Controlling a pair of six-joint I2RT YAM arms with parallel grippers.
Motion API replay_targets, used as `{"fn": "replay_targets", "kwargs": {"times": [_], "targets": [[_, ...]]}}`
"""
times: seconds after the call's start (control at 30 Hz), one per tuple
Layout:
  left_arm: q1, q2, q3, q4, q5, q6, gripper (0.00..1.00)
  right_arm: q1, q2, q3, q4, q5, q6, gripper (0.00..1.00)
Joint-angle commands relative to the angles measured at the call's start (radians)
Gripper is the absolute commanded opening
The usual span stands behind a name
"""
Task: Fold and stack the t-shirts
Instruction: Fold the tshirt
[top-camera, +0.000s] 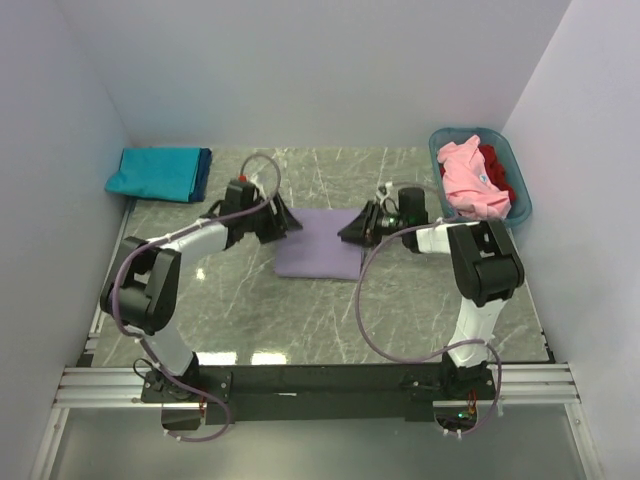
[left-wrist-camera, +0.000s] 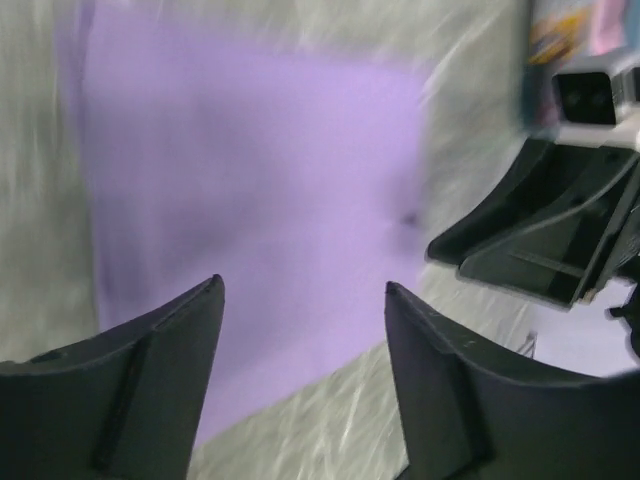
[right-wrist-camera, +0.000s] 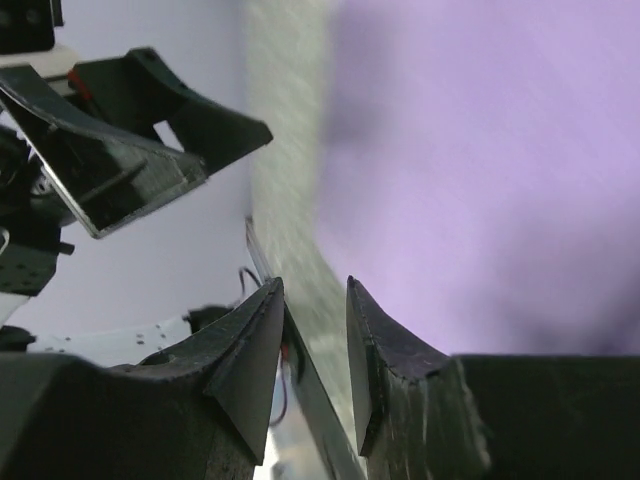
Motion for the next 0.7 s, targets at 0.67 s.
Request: {"fn": "replay_targets", "kwargs": {"times": [0.67], "targets": [[-0.097,-0.175,-0.176,-0.154,-0.114,-0.096,0.63,0.001,-0.113,-0.104,-0.192,-0.133,-0.189,0.38]]}}
